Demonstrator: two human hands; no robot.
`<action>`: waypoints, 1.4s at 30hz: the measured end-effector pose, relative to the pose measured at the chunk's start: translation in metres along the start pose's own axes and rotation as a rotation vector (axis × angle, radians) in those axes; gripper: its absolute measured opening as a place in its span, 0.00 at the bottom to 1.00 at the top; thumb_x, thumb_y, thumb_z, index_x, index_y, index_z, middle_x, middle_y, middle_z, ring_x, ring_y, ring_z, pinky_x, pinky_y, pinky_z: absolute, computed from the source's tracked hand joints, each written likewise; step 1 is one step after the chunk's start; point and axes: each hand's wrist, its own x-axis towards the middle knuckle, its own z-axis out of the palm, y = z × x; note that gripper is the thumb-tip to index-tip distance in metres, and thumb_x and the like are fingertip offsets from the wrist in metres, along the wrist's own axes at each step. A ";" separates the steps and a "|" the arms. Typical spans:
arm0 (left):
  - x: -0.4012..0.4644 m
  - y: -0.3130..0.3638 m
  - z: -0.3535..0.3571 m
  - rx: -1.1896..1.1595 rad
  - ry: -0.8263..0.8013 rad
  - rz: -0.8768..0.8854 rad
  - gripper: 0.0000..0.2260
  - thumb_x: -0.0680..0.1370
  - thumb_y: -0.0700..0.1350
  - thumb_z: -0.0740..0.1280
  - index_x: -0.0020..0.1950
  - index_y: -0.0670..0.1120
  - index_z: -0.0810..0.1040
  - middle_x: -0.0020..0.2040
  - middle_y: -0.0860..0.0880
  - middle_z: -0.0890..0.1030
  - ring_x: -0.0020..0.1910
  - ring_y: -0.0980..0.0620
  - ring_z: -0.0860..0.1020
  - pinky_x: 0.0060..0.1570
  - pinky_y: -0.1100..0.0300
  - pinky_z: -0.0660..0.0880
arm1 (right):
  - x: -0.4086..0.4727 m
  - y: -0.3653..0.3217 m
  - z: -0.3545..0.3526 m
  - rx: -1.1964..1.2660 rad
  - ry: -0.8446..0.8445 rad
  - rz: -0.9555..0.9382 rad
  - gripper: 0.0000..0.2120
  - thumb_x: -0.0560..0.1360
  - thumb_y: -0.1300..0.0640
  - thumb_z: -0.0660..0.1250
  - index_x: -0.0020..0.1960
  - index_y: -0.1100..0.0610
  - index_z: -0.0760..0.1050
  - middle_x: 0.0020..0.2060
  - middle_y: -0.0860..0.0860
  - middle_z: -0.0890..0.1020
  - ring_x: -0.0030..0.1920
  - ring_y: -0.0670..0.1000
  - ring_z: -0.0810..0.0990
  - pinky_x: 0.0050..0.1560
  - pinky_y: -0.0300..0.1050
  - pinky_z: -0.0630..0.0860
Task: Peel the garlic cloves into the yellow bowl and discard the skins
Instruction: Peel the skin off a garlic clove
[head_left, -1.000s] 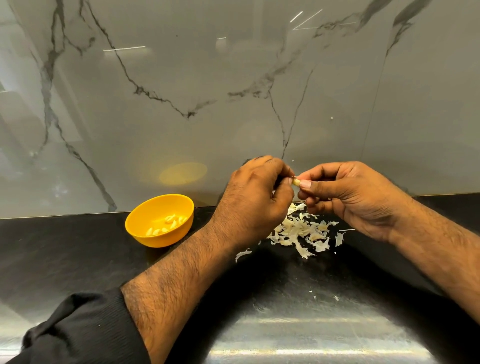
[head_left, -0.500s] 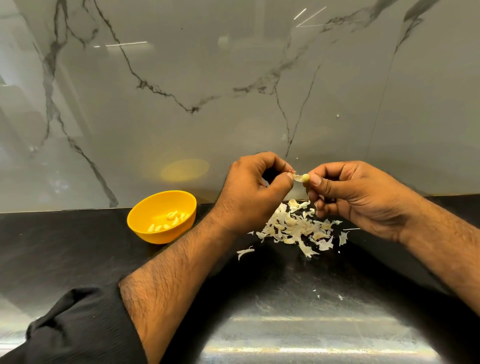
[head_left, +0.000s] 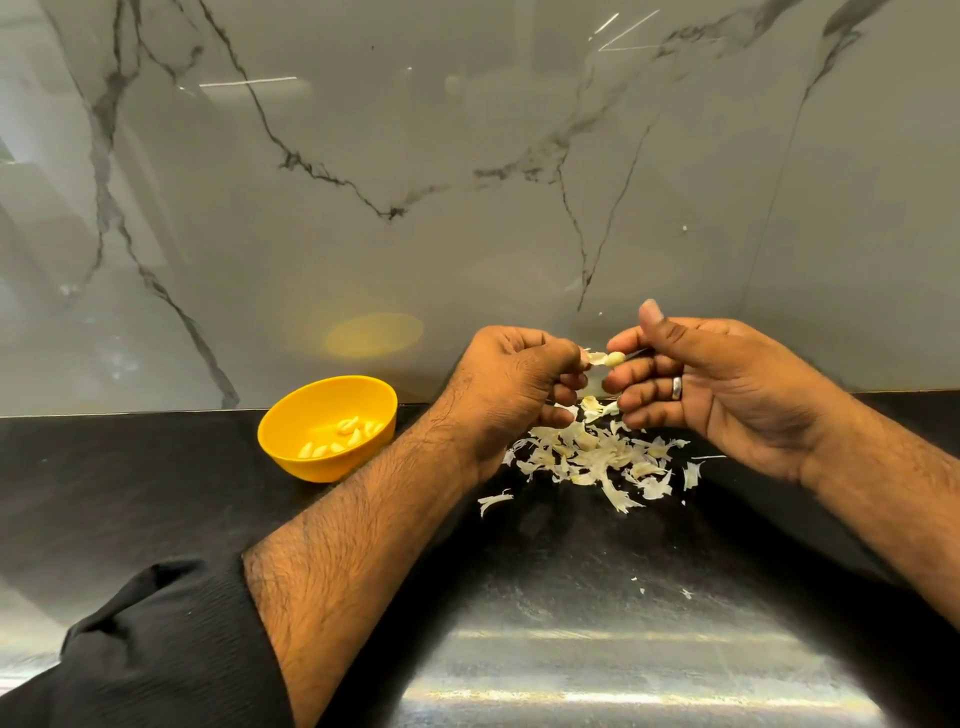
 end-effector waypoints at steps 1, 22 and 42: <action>0.000 0.000 0.001 0.009 -0.005 0.001 0.10 0.82 0.37 0.68 0.54 0.29 0.81 0.37 0.45 0.80 0.35 0.53 0.76 0.35 0.60 0.79 | 0.000 0.000 0.001 -0.024 -0.007 -0.012 0.24 0.76 0.47 0.71 0.60 0.67 0.81 0.46 0.61 0.85 0.42 0.56 0.83 0.45 0.48 0.86; -0.001 0.000 -0.003 0.029 -0.052 0.052 0.08 0.85 0.40 0.66 0.58 0.39 0.84 0.48 0.44 0.84 0.41 0.51 0.80 0.35 0.58 0.79 | 0.001 -0.001 -0.004 -0.029 0.041 -0.073 0.13 0.78 0.66 0.67 0.62 0.64 0.80 0.42 0.58 0.84 0.39 0.52 0.82 0.43 0.48 0.86; -0.006 -0.004 0.008 0.641 0.000 0.317 0.05 0.85 0.47 0.68 0.50 0.49 0.81 0.39 0.51 0.82 0.40 0.44 0.83 0.41 0.43 0.84 | -0.001 0.000 0.001 -0.239 0.035 -0.176 0.15 0.73 0.57 0.74 0.56 0.65 0.83 0.47 0.61 0.87 0.40 0.55 0.83 0.41 0.45 0.84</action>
